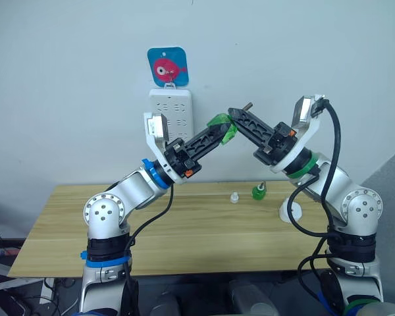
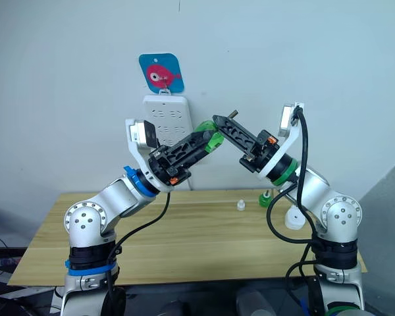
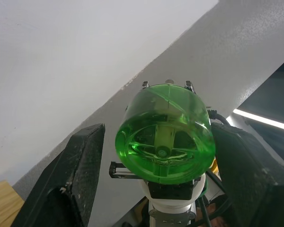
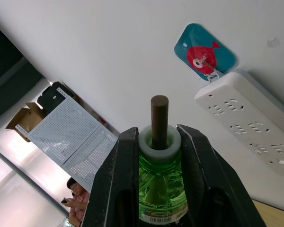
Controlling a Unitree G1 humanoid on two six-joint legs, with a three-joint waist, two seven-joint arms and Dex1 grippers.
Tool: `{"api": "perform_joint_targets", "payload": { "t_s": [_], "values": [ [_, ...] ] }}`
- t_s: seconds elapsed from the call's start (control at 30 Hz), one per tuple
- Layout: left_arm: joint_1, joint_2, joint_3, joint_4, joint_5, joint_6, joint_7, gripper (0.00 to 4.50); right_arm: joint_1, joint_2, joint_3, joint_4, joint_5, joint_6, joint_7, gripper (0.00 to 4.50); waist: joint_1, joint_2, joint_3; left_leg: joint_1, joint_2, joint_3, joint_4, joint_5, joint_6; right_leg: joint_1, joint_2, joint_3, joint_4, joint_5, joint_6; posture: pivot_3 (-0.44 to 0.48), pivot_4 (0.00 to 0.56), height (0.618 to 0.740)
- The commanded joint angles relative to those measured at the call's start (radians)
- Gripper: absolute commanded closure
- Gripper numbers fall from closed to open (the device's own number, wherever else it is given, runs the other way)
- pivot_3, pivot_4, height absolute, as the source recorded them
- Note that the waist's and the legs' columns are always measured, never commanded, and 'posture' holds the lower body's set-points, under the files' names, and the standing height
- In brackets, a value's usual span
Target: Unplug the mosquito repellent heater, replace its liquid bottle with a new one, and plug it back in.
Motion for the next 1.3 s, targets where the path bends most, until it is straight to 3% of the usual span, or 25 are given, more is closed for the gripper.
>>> {"api": "perform_joint_targets", "payload": {
  "t_s": [0.03,0.33,0.53,0.9,1.1,1.23,1.3],
  "values": [
    [-0.006,0.000,0.017,-0.008,-0.042,-0.028,0.003,0.90,-0.006,-0.008,-0.003,-0.021,0.014,-0.017,0.019,3.68,0.000,0.000,0.000,0.000,0.000,0.000,0.000,0.000,0.000,0.000,0.000,0.000,0.000,0.000,0.000,-0.182,0.029,0.740],
    [0.011,0.021,0.002,-0.006,-0.070,-0.022,-0.009,0.90,-0.018,-0.010,-0.003,-0.016,0.019,-0.019,0.016,3.68,0.000,0.000,0.000,0.000,0.000,0.000,0.000,0.000,0.000,0.000,0.000,0.000,0.000,0.000,0.000,-0.181,0.024,0.740],
    [0.010,0.022,-0.004,0.006,-0.073,-0.029,-0.013,2.23,-0.022,-0.009,0.006,-0.021,0.023,-0.019,0.011,3.68,0.000,0.000,0.000,0.000,0.000,0.000,0.000,0.000,0.000,0.000,0.000,0.000,0.000,0.000,0.000,-0.181,0.024,0.740],
    [0.019,0.020,-0.006,0.010,-0.043,-0.044,-0.023,2.25,0.005,-0.017,0.019,-0.032,0.026,-0.014,0.023,3.68,0.000,0.000,0.000,0.000,0.000,0.000,0.000,0.000,0.000,0.000,0.000,0.000,0.000,0.000,0.000,-0.181,0.025,0.740],
    [0.033,0.028,0.000,0.006,-0.031,-0.041,-0.035,2.25,0.021,-0.039,0.009,-0.037,0.027,-0.020,0.030,1.61,0.000,0.000,0.000,0.000,0.000,0.000,0.000,0.000,0.000,0.000,0.000,0.000,0.000,0.000,0.000,-0.183,0.026,0.740],
    [0.047,0.054,0.002,0.000,0.007,-0.038,-0.053,2.25,0.084,-0.153,-0.029,-0.036,-0.022,0.016,0.040,0.18,0.002,0.000,0.000,0.000,0.000,0.001,0.000,0.000,0.000,0.000,0.000,0.001,-0.001,0.000,0.000,-0.181,0.038,0.740],
    [0.059,0.074,0.001,-0.005,0.035,-0.035,-0.073,2.25,0.139,-0.222,-0.050,-0.044,-0.056,0.032,0.056,0.00,0.006,0.000,0.000,0.000,0.000,0.001,-0.001,0.000,0.000,0.000,0.000,0.001,-0.002,0.000,0.000,-0.183,0.045,0.740]
  ]
}}
